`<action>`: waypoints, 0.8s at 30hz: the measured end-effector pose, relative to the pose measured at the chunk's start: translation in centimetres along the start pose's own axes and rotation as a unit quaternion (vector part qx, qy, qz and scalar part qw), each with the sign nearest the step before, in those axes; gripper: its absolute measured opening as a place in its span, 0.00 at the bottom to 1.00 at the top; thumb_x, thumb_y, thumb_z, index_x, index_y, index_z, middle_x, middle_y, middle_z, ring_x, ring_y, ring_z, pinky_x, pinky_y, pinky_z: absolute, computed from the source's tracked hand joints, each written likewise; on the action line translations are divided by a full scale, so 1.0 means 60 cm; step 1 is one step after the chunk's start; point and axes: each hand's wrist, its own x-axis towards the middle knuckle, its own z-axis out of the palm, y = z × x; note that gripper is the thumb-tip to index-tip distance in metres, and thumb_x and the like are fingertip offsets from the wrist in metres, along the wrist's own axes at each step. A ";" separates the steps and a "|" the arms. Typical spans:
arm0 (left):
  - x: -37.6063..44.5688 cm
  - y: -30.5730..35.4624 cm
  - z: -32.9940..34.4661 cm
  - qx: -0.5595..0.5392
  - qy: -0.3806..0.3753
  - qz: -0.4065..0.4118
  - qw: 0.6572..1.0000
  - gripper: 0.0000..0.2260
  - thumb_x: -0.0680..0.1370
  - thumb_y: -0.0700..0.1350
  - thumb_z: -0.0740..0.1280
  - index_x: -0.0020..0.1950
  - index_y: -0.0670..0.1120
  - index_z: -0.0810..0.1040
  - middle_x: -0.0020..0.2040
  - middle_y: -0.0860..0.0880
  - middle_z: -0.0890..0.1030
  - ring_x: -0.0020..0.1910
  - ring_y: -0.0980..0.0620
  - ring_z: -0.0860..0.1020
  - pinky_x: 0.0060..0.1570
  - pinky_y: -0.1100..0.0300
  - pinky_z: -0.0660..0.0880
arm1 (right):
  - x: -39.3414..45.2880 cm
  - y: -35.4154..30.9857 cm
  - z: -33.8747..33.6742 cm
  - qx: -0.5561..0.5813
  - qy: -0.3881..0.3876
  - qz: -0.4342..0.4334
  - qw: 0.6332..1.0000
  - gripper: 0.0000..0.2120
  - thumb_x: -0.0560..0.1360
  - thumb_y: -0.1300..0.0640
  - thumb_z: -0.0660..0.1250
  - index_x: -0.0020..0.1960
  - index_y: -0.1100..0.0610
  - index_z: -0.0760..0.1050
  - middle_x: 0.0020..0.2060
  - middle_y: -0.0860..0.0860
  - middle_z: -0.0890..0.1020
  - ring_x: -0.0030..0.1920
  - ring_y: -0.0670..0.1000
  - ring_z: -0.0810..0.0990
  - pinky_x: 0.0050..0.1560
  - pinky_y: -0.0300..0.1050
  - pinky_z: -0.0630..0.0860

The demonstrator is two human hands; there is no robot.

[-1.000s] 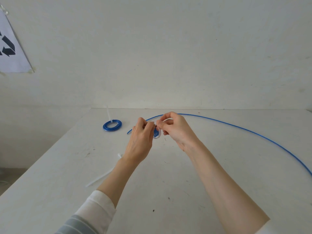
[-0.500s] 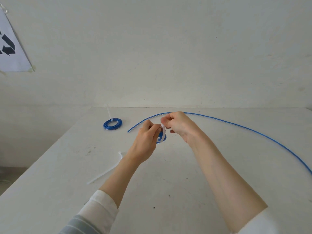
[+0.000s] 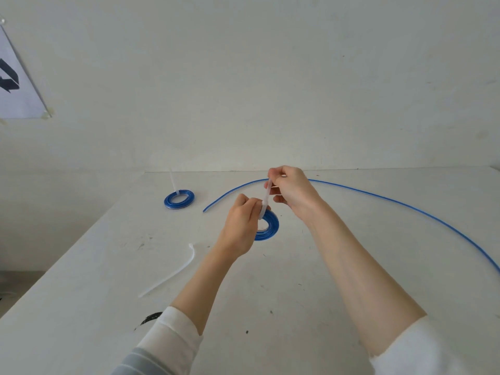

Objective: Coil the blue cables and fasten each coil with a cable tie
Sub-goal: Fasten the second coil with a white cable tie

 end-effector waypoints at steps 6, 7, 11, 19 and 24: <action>-0.010 -0.002 0.007 -0.058 0.033 -0.041 0.997 0.16 0.81 0.43 0.55 0.34 0.47 0.71 0.38 0.52 0.65 0.36 0.56 0.66 0.36 0.70 0.63 | -0.020 0.019 -0.003 -0.075 -0.102 -0.028 0.992 0.02 0.74 0.62 0.68 0.42 0.58 0.79 0.34 0.51 0.81 0.35 0.47 0.80 0.41 0.38 0.79; -0.010 0.003 0.007 -0.063 0.042 -0.037 0.996 0.17 0.81 0.42 0.55 0.33 0.51 0.70 0.37 0.52 0.66 0.36 0.56 0.66 0.36 0.70 0.63 | -0.021 0.021 0.002 -0.106 -0.065 -0.059 0.991 0.07 0.74 0.64 0.67 0.38 0.56 0.78 0.32 0.50 0.81 0.33 0.45 0.80 0.38 0.36 0.77; -0.006 0.014 0.002 -0.093 0.048 -0.010 0.994 0.19 0.81 0.40 0.52 0.36 0.58 0.72 0.36 0.49 0.70 0.37 0.52 0.65 0.38 0.61 0.63 | -0.023 0.023 0.023 -0.186 0.057 -0.166 0.967 0.07 0.74 0.66 0.61 0.39 0.57 0.71 0.29 0.46 0.78 0.32 0.45 0.77 0.34 0.38 0.72; -0.001 0.016 0.000 -0.189 0.064 -0.028 0.979 0.20 0.80 0.39 0.54 0.34 0.52 0.78 0.28 0.59 0.76 0.28 0.62 0.70 0.34 0.74 0.65 | -0.019 0.023 0.017 -0.136 -0.021 -0.168 0.976 0.04 0.77 0.60 0.61 0.45 0.56 0.67 0.33 0.51 0.80 0.37 0.51 0.79 0.40 0.37 0.74; 0.003 0.008 0.009 -0.186 0.052 -0.073 0.979 0.14 0.81 0.43 0.55 0.63 0.47 0.74 0.38 0.45 0.68 0.34 0.54 0.65 0.36 0.64 0.65 | -0.020 0.025 0.000 -0.187 -0.034 -0.172 0.967 0.08 0.72 0.63 0.69 0.41 0.55 0.71 0.34 0.46 0.80 0.37 0.43 0.79 0.38 0.35 0.72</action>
